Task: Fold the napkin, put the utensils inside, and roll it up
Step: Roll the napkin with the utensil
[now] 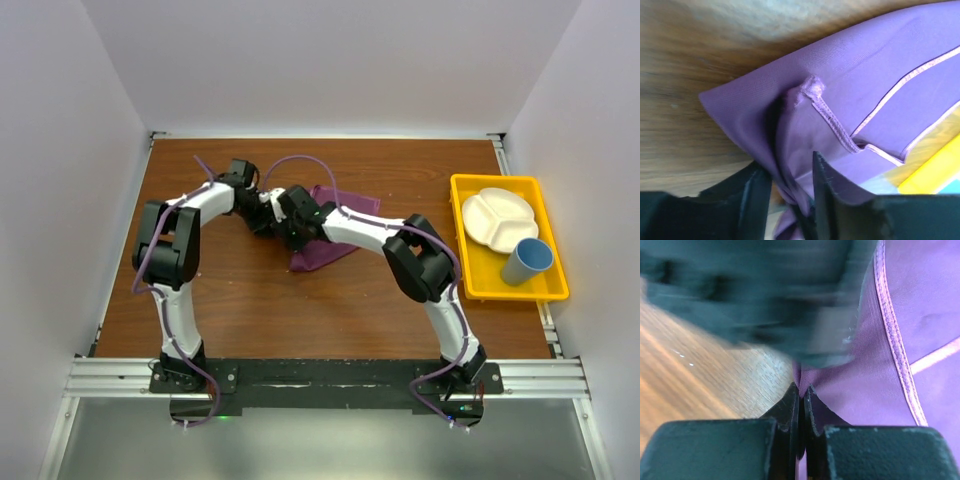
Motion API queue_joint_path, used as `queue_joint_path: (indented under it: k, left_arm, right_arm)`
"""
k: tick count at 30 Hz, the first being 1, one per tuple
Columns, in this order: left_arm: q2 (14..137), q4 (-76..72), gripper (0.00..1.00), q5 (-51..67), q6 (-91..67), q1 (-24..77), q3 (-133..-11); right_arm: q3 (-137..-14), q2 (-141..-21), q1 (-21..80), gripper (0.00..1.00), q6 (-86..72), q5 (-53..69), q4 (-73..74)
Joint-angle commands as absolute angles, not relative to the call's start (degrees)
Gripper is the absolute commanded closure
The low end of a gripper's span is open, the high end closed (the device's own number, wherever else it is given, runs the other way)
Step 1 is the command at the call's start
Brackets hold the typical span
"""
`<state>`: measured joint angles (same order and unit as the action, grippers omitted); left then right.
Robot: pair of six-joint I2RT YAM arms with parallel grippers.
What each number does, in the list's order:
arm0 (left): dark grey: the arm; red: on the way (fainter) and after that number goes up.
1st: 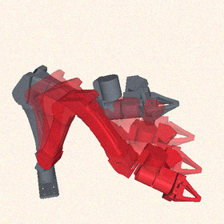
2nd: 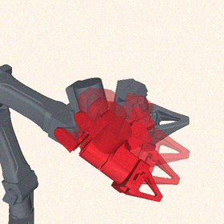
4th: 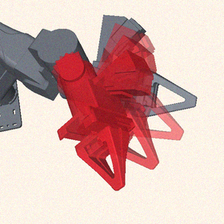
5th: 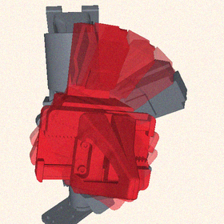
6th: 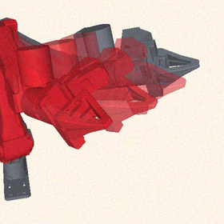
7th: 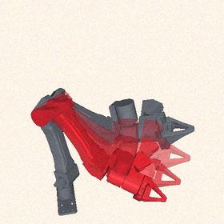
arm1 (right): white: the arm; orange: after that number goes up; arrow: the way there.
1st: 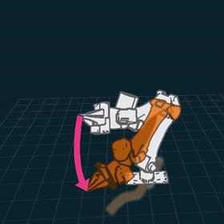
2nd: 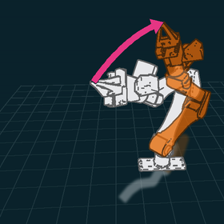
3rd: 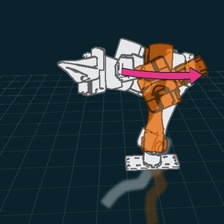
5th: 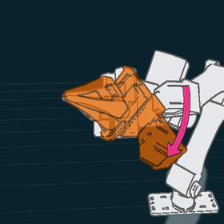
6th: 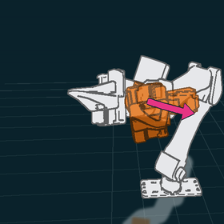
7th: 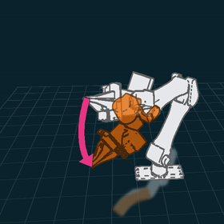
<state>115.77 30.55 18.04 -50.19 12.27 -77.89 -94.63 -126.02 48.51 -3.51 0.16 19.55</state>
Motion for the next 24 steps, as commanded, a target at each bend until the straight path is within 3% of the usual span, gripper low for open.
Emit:
queue_joint_path:
  k: [1,8,14,17,19,24]
  left_arm:
    - [112.1,27.4,0.53,13.6,-42.5,10.3,-75.2]
    - [103.6,20.7,0.5,15.0,-40.8,9.1,-70.0]
    - [97.0,10.7,0.55,18.9,-42.5,9.1,-60.5]
    - [96.8,8.5,0.46,20.2,-44.9,9.1,-58.3]
    - [97.6,8.6,0.31,20.8,-46.8,9.1,-58.2]
    - [100.9,9.4,0.22,21.5,-55.5,9.8,-59.0]
  right_arm:
    - [-95.5,-128.8,42.6,1.0,-11.1,19.6,22.1]
    - [-91.1,-130.7,36.3,1.0,-18.0,35.1,16.4]
    - [-86.3,-132.6,32.3,1.0,-26.2,44.5,8.4]
    - [-86.2,-133.0,31.9,1.0,-25.7,44.5,8.2]
    - [-86.5,-133.2,31.8,1.0,-25.5,44.7,8.6]
    - [-85.3,-133.2,31.8,1.0,-25.4,44.6,7.3]
